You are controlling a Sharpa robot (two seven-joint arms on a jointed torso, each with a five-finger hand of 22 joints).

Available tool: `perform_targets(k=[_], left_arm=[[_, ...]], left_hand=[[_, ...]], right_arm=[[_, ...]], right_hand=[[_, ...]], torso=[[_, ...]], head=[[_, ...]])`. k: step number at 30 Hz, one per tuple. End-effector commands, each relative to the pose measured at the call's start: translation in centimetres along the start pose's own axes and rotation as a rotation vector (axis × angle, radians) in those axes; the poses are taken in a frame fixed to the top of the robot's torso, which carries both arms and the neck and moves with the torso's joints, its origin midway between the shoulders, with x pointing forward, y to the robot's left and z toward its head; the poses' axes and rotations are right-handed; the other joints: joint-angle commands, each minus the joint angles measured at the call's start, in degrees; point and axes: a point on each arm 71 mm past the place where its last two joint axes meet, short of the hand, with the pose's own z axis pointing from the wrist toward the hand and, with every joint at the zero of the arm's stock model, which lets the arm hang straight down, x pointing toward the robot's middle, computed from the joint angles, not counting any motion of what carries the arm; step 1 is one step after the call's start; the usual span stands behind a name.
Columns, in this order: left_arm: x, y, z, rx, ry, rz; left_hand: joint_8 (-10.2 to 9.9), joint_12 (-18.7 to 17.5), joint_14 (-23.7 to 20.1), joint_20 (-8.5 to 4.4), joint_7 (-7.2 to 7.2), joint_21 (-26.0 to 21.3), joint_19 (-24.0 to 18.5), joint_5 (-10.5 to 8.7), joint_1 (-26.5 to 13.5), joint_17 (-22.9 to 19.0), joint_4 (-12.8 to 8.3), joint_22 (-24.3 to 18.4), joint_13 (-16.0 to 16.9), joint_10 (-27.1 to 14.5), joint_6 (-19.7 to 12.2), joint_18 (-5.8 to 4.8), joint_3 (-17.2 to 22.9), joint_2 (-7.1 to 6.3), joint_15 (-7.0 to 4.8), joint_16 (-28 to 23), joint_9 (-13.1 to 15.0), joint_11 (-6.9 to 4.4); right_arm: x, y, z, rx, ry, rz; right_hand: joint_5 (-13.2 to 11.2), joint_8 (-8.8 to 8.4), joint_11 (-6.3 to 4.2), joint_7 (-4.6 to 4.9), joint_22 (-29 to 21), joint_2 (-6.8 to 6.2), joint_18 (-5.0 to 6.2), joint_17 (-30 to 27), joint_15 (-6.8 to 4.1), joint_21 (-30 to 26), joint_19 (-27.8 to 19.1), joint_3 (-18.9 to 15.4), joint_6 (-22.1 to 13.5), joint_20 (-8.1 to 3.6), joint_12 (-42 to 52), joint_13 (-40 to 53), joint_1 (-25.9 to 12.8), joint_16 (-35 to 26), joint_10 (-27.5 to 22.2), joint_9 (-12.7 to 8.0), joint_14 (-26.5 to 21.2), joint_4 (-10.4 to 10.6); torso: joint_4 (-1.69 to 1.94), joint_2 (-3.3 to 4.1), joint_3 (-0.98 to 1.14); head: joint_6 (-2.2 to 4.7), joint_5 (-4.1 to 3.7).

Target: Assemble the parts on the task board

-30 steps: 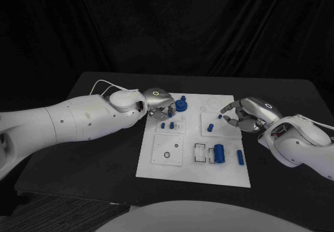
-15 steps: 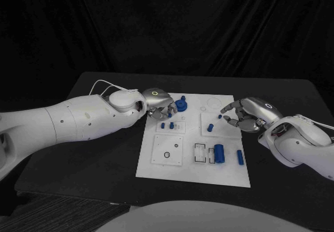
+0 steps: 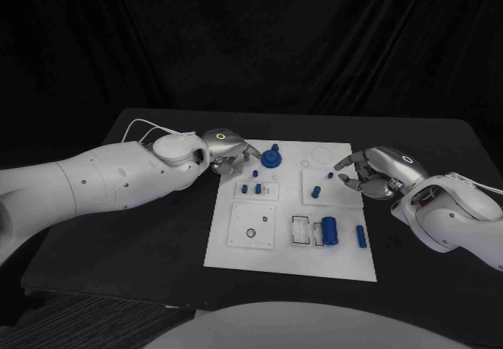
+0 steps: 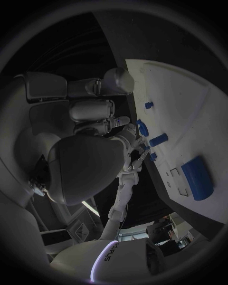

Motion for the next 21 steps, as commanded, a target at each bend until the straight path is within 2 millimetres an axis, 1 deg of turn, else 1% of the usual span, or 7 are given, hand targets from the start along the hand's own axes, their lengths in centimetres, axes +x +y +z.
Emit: perform_targets(k=[1,8,9,11,14,15,21], left_arm=[[-0.5,1.0,-0.8,-0.02,-0.079,0.007],[-2.1,3.3,-3.3,-0.019,-0.186,-0.192],[-2.5,3.6,-3.8,-0.009,-0.204,-0.269],[-2.9,4.2,-4.6,0.012,-0.231,-0.432],[-3.3,4.8,-5.7,0.041,-0.262,-0.684],[-3.5,5.1,-6.2,0.059,-0.283,-0.843],[-4.1,5.3,-7.6,0.121,-0.399,-1.412]], left_hand=[[0.81,0.68,-6.65,0.7,0.27,-9.72,-8.99,-0.25,-0.2,-1.63,0.69,0.55,0.31,-4.49,2.51,0.52,-0.58,0.33,0.5,-4.66,0.23,-0.16],[1.93,3.92,-29.99,-0.36,4.3,-26.04,-31.03,2.28,-6.38,-11.38,6.11,-4.16,-1.45,-21.03,6.17,0.07,-3.01,3.69,0.33,-20.97,-0.41,-3.09],[1.86,4.25,-30.52,-0.24,4.38,-26.96,-31.76,2.5,-6.71,-12.07,6.71,-4.71,-1.84,-21.72,6.21,0.11,-3.23,3.84,0.38,-21.52,-0.5,-3.09],[1.11,0.29,-43.45,0.61,4.83,-33.19,-44.13,5.35,-14.03,-21.59,9.07,-10.74,-8.41,-32.58,5.9,-0.53,-5.36,6.76,0.09,-35.36,-1.08,-2.56],[0.06,-3.55,-49.94,1.45,3.99,-34.15,-51.34,13.52,-17.98,-27.72,9.2,-22.24,-12.95,-39.37,4.72,-1.02,-8.72,6.8,-0.93,-45.03,-1.63,-3.89],[-0.47,-5.56,-51.76,1.25,3.92,-34.86,-55.77,12.91,-19.46,-30.01,9.38,-36.57,-15.34,-42.46,2.89,-0.75,-11.66,7.74,-0.5,-48.64,-2.21,-4.04],[-2.16,-9.18,-52.46,2.24,2.74,-35.11,-57.22,5.12,-20.96,-30.96,9.45,-48.6,-19.24,-47.22,-17.56,1.57,-22.18,10.62,2.43,-49.98,-7.1,-5.64]], right_arm=[[-0.8,-0.1,-0.2,0.013,-0.043,-0.003],[-3.7,-0.2,0.1,0.005,-0.112,-0.028],[-4.3,-0.1,0.3,0.001,-0.122,-0.036],[-5.5,0.1,0.7,-0.012,-0.134,-0.059],[-7.3,0.8,1.5,-0.037,-0.137,-0.112],[-8.3,1.3,2.1,-0.048,-0.128,-0.154],[-9.9,2.2,4.0,-0.041,-0.027,-0.339]], right_hand=[[-0.33,-0.06,0.2,0.1,5.36,-0.07,1.24,2.23,0.24,-0.81,-0.39,0.15,-0.06,0.04,-1.12,4.06,0.45,-0.73,-1.08,-0.06,2.25,-0.41],[-1.13,0.36,0.57,0.14,3.95,-0.28,2.0,-4.5,0.51,-5.97,-1.76,0.57,0.9,0.26,-4.27,1.11,0.21,-7.76,-3.42,0.03,0.13,-0.57],[-1.2,0.64,0.39,0.25,3.7,-0.19,2.13,-5.71,0.6,-6.67,-1.82,1.26,1.29,0.23,-14.04,-8.09,0.35,-9.01,-11.68,0.22,-0.07,-0.47],[-1.75,0.69,0.58,0.2,3.28,-1.25,2.07,-6.61,0.48,-7.57,-1.53,2.45,0.75,0.32,-31.41,-23.81,0.57,-9.9,-22.17,0.54,0.3,-0.58],[-3.2,1.32,1.8,0.9,3.07,-2.18,1.99,-7.22,1.3,-8.44,-1.45,4.03,1.27,0.72,-44.81,-33.85,1.09,-10.49,-30.38,1.13,0.32,-0.76],[-4.92,1.55,2.1,1.0,3.11,-2.57,2.02,-7.31,1.66,-8.66,-1.43,4.15,1.34,1.07,-49.76,-38.73,1.05,-10.53,-30.11,1.43,0.29,-0.96],[-17.3,-1.5,3.58,-0.64,2.31,-4.47,2.65,-9.81,1.56,-12.73,-2.83,0.3,0.25,1.38,-65.32,-53.25,0.17,-13.09,-38.06,1.37,-1.42,-1.25]], torso=[[-0.01,0.01,-0.05],[-0.04,-0.08,-0.14],[-0.04,-0.12,-0.17],[-0.03,-0.2,-0.2],[0.04,-0.22,-0.22],[0.06,-0.2,-0.2],[0.06,-0.15,-0.24]], head=[[0.0,-0.22],[0.0,-0.41],[0.0,-0.39],[0.0,-0.03],[0.0,0.21],[0.0,0.09],[0.0,-0.26]])
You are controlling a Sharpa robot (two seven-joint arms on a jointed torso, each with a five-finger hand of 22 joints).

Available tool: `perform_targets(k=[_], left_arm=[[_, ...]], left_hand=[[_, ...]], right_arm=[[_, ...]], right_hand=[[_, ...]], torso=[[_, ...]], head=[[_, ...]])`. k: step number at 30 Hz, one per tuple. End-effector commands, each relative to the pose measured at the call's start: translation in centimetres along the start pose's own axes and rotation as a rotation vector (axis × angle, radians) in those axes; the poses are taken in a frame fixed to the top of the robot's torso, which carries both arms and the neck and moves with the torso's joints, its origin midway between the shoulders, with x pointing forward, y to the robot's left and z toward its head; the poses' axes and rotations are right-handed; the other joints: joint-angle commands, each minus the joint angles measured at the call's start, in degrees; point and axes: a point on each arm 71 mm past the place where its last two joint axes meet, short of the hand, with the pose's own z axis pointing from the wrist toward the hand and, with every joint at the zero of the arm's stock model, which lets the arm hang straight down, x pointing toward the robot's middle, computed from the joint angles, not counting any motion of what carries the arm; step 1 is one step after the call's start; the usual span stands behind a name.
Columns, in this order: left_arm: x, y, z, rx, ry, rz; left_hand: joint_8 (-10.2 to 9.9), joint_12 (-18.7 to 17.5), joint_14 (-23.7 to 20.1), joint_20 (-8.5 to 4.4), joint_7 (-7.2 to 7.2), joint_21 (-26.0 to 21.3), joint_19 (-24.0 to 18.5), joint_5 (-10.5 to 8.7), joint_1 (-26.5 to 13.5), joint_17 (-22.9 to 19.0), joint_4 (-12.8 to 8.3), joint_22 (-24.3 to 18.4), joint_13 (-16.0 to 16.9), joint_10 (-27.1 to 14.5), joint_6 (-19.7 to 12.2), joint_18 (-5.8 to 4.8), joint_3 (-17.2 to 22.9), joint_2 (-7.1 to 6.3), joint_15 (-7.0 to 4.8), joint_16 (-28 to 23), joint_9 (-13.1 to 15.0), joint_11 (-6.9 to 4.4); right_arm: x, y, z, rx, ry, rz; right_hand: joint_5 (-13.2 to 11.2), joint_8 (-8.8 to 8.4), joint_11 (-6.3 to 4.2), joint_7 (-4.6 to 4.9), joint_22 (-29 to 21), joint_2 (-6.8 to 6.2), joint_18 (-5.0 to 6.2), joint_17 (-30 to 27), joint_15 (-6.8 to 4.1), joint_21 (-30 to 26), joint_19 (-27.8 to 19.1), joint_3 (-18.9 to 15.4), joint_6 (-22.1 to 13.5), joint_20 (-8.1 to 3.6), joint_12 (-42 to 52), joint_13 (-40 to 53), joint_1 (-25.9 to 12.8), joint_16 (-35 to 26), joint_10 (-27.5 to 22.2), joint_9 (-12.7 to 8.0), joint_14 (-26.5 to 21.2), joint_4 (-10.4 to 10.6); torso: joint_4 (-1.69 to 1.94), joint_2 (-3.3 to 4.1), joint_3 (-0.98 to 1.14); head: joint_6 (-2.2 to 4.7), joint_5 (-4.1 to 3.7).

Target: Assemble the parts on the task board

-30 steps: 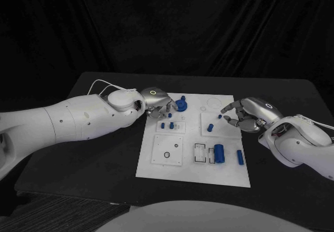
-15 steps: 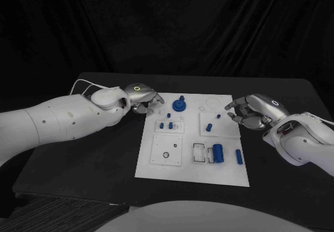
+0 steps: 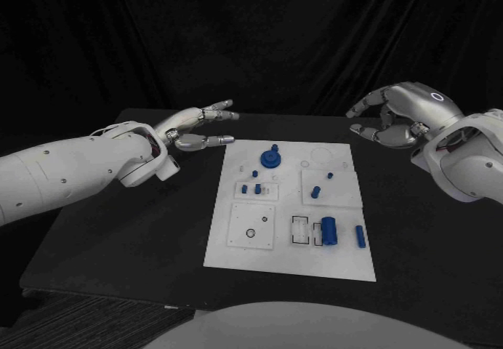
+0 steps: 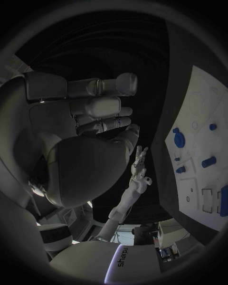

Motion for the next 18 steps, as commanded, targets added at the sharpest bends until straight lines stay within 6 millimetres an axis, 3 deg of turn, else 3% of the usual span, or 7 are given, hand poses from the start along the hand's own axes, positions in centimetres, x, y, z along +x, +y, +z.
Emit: perform_targets(k=[1,3,6,8,9,14,18], left_arm=[[-0.7,-1.2,-0.3,0.112,-0.152,-0.719],[-0.5,-1.5,-0.6,0.131,-0.176,-0.849],[0.3,-2.0,-0.9,0.157,-0.187,-0.988],[0.9,-2.2,-1.0,0.168,-0.185,-1.043],[1.3,-2.3,-1.1,0.174,-0.182,-1.066],[2.5,-2.7,-1.2,0.195,-0.156,-1.069],[3.0,-2.7,-1.3,0.2,-0.14,-1.051]], left_hand=[[-0.78,-0.83,0.0,0.4,-0.98,-0.33,0.07,-2.59,-0.77,-0.14,0.05,-2.51,-0.65,-1.11,-9.43,0.23,-3.15,0.63,0.86,-0.2,-1.53,-0.57],[-1.11,-1.0,0.0,0.39,-1.97,-0.32,0.17,-3.9,-1.3,-0.14,0.1,-3.26,-0.71,-1.31,-13.15,0.15,-3.91,0.16,0.96,-0.2,-1.85,-1.03],[-1.24,-1.33,0.0,0.14,-1.97,-0.88,-0.56,-5.22,-2.71,-0.14,0.06,-10.44,-0.84,-1.8,-14.93,-0.02,-4.18,-0.26,0.85,-0.2,-1.96,-1.1],[-1.23,-1.44,0.0,-0.36,-1.86,-2.11,-1.89,-5.06,-2.39,-0.14,0.08,-25.47,-0.89,-1.95,-15.15,-0.35,-3.61,-0.42,0.46,-0.2,-1.97,-1.14],[-1.25,-1.52,0.0,-0.32,-1.95,-2.23,-1.89,-5.06,-2.35,-0.14,0.11,-26.9,-0.94,-2.1,-15.27,-0.32,-3.54,-0.33,0.38,-0.2,-1.98,-1.16],[-1.28,-1.58,0.0,0.46,-4.22,-2.22,-1.89,-3.9,-0.53,-0.14,0.04,-26.9,-0.97,-2.2,-15.63,0.05,-3.22,0.04,0.56,-0.2,-2.01,-0.9],[-1.21,-1.49,0.0,1.26,-3.8,-2.21,-1.89,-2.87,0.84,-0.14,0.01,-26.84,-0.91,-2.07,-15.27,0.27,-3.49,1.42,1.23,-0.2,-1.96,0.04]], right_arm=[[0.6,-0.2,0.9,0.017,0.158,-0.186],[0.9,-0.2,1.4,0.011,0.192,-0.222],[2.0,-0.3,1.6,-0.003,0.236,-0.248],[2.8,-0.4,1.6,-0.013,0.256,-0.251],[3.3,-0.4,1.5,-0.019,0.265,-0.251],[5.3,-0.7,1.1,-0.04,0.285,-0.24],[6.4,-0.9,0.9,-0.051,0.296,-0.227]], right_hand=[[-6.47,-2.03,-0.45,-0.17,2.23,-0.5,0.85,-1.2,-0.93,-2.16,-0.82,-4.59,-1.25,-0.41,-4.15,-4.56,0.08,-1.23,-3.87,-0.69,-0.89,0.4],[-8.11,-3.46,-0.7,-0.26,2.06,0.1,0.84,-1.67,-1.08,-3.09,-0.69,-9.95,-1.41,-0.58,-5.26,-8.05,2.18,-1.54,-4.1,-1.4,-1.1,2.17],[-6.76,-4.26,-0.54,-0.16,1.93,0.6,0.86,-2.15,-0.97,-4.22,-0.91,-11.11,-1.36,-0.42,-5.37,-10.05,4.25,-1.95,-3.66,-1.81,-1.58,2.91],[-4.55,-4.91,-0.41,-0.15,2.13,0.82,0.82,-2.14,-0.94,-4.25,-0.79,-11.31,-1.59,-0.42,-5.37,-11.35,5.68,-1.78,-3.33,-2.15,-1.69,2.8],[-3.91,-5.08,-0.33,-0.19,2.22,0.93,0.81,-2.05,-0.89,-4.22,-0.72,-11.35,-1.55,-0.39,-5.29,-11.78,6.03,-1.63,-3.07,-2.24,-1.67,2.79],[-2.3,-5.67,0.1,-0.3,2.88,1.16,0.55,-1.57,-0.74,-2.74,0.04,-11.39,-1.66,-0.31,-4.6,-12.95,6.68,-0.83,-1.29,-2.54,-1.3,2.61],[-1.94,-5.94,0.43,-0.16,3.69,1.45,0.24,-0.67,-0.54,-0.68,1.04,-11.45,-1.3,-0.15,-3.91,-13.95,6.37,0.43,1.37,-2.68,-0.59,2.76]], torso=[[0.09,0.01,-0.02],[0.25,-0.02,-0.02],[0.19,-0.03,0.07],[0.06,0.04,0.18],[0.15,-0.02,0.16],[0.74,-0.05,-0.1],[1.25,0.04,-0.33]], head=[[0.0,-0.29],[0.0,-0.51],[0.0,-0.83],[0.0,-0.79],[0.0,-1.0],[0.0,-2.42],[0.0,-3.03]])
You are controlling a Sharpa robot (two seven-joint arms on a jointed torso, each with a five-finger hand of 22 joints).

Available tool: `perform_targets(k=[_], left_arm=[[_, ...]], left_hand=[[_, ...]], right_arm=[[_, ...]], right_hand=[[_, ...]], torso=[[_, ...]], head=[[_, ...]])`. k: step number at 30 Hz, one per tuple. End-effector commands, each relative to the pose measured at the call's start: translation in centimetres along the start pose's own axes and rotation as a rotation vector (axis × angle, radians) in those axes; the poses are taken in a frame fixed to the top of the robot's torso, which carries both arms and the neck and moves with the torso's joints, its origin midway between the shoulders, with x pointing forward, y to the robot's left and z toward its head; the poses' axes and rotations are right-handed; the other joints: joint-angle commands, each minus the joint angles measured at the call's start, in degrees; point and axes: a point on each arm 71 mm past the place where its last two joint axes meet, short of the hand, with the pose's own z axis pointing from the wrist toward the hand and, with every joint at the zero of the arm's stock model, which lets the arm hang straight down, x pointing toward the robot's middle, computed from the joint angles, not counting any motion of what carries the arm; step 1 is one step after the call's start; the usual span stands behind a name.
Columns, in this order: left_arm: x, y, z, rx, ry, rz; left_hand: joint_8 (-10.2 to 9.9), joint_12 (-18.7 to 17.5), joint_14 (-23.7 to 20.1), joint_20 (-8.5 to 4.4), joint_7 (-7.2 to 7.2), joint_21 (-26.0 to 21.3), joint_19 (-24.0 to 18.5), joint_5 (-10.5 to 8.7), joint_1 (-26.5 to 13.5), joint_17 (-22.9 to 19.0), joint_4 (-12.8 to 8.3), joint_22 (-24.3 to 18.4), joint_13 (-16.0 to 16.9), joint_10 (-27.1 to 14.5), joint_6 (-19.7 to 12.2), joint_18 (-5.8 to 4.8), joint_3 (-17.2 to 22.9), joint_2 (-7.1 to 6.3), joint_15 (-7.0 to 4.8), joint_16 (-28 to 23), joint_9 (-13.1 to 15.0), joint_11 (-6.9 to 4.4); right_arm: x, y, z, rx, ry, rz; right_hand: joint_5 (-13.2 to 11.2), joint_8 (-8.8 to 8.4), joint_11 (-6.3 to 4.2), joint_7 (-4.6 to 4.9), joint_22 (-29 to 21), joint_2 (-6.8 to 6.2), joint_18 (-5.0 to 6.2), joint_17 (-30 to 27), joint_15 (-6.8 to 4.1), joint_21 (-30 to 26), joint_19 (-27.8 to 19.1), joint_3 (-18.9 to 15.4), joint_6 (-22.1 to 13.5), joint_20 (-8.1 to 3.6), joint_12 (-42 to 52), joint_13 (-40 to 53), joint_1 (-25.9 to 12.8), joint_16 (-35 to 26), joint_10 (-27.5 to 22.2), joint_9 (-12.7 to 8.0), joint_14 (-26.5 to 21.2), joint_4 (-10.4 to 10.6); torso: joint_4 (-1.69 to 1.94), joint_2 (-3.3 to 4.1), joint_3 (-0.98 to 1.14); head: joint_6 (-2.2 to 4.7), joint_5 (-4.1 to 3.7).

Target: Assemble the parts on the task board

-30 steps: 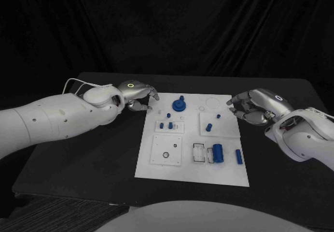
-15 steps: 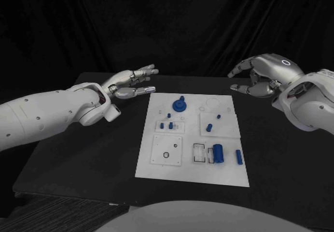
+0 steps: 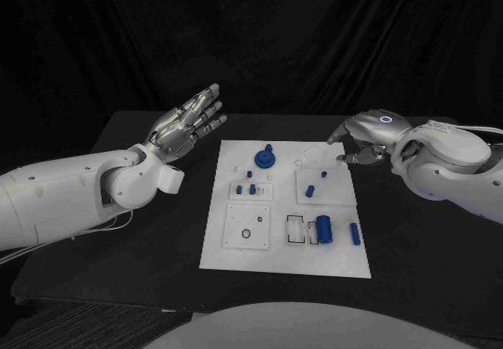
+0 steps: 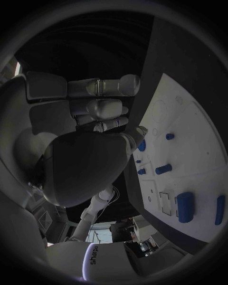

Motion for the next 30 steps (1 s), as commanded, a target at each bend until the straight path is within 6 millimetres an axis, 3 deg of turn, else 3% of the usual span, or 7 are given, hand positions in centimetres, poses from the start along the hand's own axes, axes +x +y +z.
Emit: perform_targets(k=[1,3,6,14,22,30], left_arm=[[0.3,-0.2,0.0,0.065,0.014,-0.061],[0.4,-0.1,-0.1,0.064,0.017,-0.059],[0.4,0.0,-0.1,0.06,0.02,-0.058],[0.4,0.3,-0.3,0.045,0.024,-0.06],[0.4,0.5,-0.3,0.031,0.03,-0.066],[0.5,0.8,-0.2,0.015,0.039,-0.073]], left_hand=[[-0.12,-0.17,0.05,0.86,0.1,-0.17,0.02,0.72,0.87,-0.05,0.04,0.11,-0.03,0.11,0.38,0.31,-0.07,0.61,0.63,-0.2,-0.03,0.66],[-0.1,-0.14,0.05,1.08,0.2,-0.16,0.02,0.94,1.09,-0.05,0.01,0.18,-0.01,0.15,0.44,0.33,-0.26,0.98,0.81,-0.2,-0.02,0.85],[-0.11,-0.1,0.05,1.31,0.18,-0.16,0.03,1.27,1.46,-0.05,0.0,0.22,0.01,0.18,0.38,0.36,-0.54,1.45,1.05,-0.2,-0.03,1.2],[-0.02,0.13,0.05,2.92,0.99,-0.03,0.09,5.46,4.77,-0.05,-0.12,1.1,0.1,0.39,0.89,0.46,-2.18,3.36,2.11,-0.2,0.04,2.46],[0.01,0.79,0.05,3.71,1.04,0.06,0.19,7.06,7.04,-0.05,-0.23,1.64,0.33,0.92,1.09,0.51,-3.04,4.05,2.75,-0.2,0.07,3.75],[0.02,1.32,0.05,4.3,0.99,0.24,0.4,8.26,8.74,-0.05,-0.36,2.66,0.44,1.11,1.07,0.55,-3.66,4.63,3.83,-0.2,0.08,4.93]], right_arm=[[0.9,0.2,0.1,-0.033,0.016,-0.027],[1.3,0.2,0.2,-0.039,0.023,-0.022],[2.0,0.5,0.4,-0.051,0.034,-0.01],[3.6,1.2,0.7,-0.077,0.057,0.015],[4.6,1.4,0.7,-0.083,0.076,0.026],[5.5,1.5,0.8,-0.081,0.1,0.032]], right_hand=[[0.1,-0.26,0.14,0.16,3.77,0.53,0.2,0.44,0.12,0.84,0.57,-0.39,0.21,0.12,0.32,-0.63,-0.03,0.72,1.53,-0.09,0.51,0.08],[-0.1,-0.26,0.14,0.41,4.05,0.64,0.08,0.85,0.22,1.62,0.9,-0.44,0.46,0.19,0.46,-0.94,-0.34,1.24,2.38,-0.1,0.77,0.27],[-0.54,-0.15,0.0,1.07,4.43,0.82,-0.06,1.22,0.58,2.35,1.31,-0.42,1.26,0.43,0.63,-1.63,-0.72,1.82,4.25,-0.08,1.06,0.53],[-0.75,-0.1,0.07,2.19,4.87,0.83,-0.17,1.03,1.5,2.64,1.59,0.24,2.7,1.26,-0.26,-3.43,-0.39,2.04,8.2,-0.22,1.04,0.37],[-0.89,-0.24,-0.27,2.04,4.9,0.6,-0.01,0.72,1.4,2.27,1.5,1.0,3.4,1.29,-0.86,-4.47,-0.53,2.01,11.7,-0.23,0.88,0.75],[-0.4,0.16,-0.65,1.85,4.89,0.41,0.04,0.49,1.09,2.06,1.45,1.83,4.72,1.05,-1.36,-5.01,-0.44,1.96,13.64,0.05,0.77,1.03]], torso=[[0.62,0.08,-0.21],[0.83,0.12,-0.26],[0.76,0.13,-0.28],[0.64,0.0,-0.27],[0.54,-0.03,-0.09],[0.55,-0.03,-0.12]], head=[[0.0,-0.55],[0.0,-0.81],[0.0,-0.66],[0.0,-0.51],[0.0,-0.53],[0.0,-0.65]])
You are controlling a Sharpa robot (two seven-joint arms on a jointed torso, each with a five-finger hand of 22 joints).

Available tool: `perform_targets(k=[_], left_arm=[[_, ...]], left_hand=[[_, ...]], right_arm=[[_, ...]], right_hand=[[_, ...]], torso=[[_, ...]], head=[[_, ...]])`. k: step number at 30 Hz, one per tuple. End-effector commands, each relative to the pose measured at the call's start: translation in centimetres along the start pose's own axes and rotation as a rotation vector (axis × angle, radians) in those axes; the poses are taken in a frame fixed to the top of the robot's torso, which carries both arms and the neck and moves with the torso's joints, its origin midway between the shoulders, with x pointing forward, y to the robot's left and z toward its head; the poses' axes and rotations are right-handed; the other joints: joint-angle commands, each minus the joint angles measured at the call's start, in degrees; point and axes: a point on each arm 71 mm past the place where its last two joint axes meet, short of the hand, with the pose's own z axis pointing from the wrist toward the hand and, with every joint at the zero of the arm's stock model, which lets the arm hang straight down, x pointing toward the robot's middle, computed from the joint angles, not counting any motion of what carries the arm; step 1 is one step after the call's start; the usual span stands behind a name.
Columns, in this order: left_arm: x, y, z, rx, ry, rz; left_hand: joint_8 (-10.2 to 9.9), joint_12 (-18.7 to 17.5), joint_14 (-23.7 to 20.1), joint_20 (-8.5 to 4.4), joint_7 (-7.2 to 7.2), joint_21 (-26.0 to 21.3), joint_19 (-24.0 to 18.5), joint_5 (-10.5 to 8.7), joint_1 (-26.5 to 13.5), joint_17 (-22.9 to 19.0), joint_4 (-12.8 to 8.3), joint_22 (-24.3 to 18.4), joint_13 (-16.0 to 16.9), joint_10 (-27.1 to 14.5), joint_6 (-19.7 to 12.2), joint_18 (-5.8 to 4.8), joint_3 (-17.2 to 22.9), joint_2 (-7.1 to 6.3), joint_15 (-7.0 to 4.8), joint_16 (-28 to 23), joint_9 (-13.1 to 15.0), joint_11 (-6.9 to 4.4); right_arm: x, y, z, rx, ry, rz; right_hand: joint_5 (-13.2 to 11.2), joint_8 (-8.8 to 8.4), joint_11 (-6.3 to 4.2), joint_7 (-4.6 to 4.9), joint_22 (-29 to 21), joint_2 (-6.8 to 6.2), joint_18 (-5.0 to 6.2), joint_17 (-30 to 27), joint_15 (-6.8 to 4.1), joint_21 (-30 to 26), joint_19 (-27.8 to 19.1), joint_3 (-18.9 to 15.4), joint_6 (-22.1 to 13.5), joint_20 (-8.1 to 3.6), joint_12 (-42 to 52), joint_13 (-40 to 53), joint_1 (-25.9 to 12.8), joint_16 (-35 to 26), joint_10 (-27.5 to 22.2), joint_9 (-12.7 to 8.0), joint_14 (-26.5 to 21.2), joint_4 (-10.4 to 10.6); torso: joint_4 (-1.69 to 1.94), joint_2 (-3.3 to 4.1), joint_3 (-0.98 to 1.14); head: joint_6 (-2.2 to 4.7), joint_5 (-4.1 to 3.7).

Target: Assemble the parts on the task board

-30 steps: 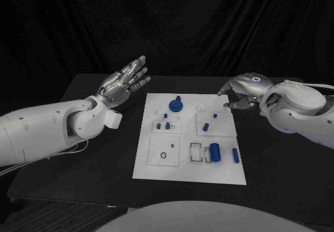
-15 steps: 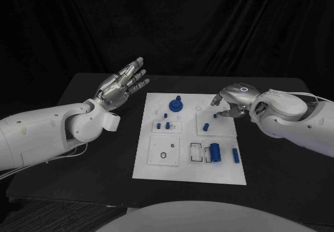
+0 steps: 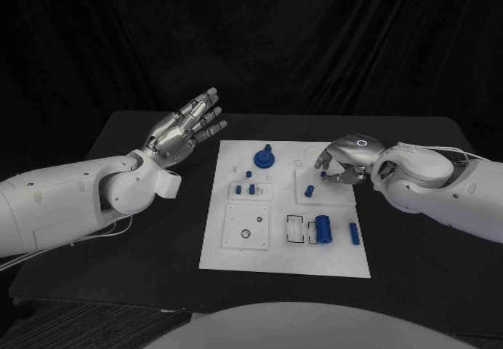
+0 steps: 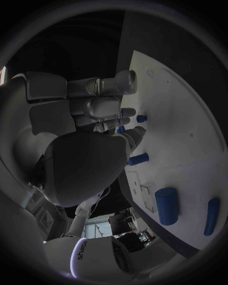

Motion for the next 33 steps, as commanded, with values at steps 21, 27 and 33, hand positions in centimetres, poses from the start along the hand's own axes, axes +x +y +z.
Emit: perform_targets(k=[21,27,33], left_arm=[[0.3,0.6,0.2,-0.023,0.026,-0.031],[0.3,0.7,0.2,-0.029,0.026,-0.032],[0.3,0.9,0.1,-0.036,0.027,-0.034]], left_hand=[[0.19,1.81,0.73,1.91,1.53,0.5,0.62,5.54,5.12,0.33,-1.2,1.47,0.34,0.43,1.17,0.52,-0.77,1.17,2.13,0.8,0.21,1.98],[0.24,2.21,0.96,2.24,2.04,0.6,0.86,7.34,6.23,0.45,-1.92,1.84,0.4,0.53,1.44,0.51,-0.7,1.48,2.51,1.21,0.25,2.26],[0.41,2.64,1.13,2.55,2.93,0.69,1.13,9.45,7.21,0.53,-2.81,2.17,0.46,0.63,2.27,0.54,-0.56,1.84,2.72,1.58,0.37,2.31]], right_arm=[[1.3,-0.2,0.3,0.011,0.014,0.006],[1.4,-0.2,0.3,0.013,0.008,0.007],[1.3,-0.2,0.4,0.012,-0.016,0.008]], right_hand=[[6.66,1.76,-0.23,-0.52,4.34,-0.04,0.48,-2.0,-0.1,-3.8,-1.52,4.43,5.19,-0.3,-2.28,-1.45,1.11,-1.58,2.59,2.23,-1.54,-0.89],[6.65,2.7,-0.67,-0.69,4.37,0.48,0.53,-2.13,-0.46,-3.75,-1.55,5.28,6.86,-0.59,-1.92,-1.4,1.78,-1.6,3.89,3.29,-1.59,-2.04],[6.28,3.54,-1.16,-0.73,4.42,1.23,0.56,-2.49,-0.89,-3.64,-1.64,6.22,8.18,-1.01,-1.42,-1.28,3.27,-1.88,5.63,4.48,-1.74,-4.03]], torso=[[0.05,-0.03,-0.03],[0.04,-0.04,-0.07],[0.07,-0.04,-0.05]], head=[[0.0,-0.07],[0.0,-0.06],[0.0,0.05]])
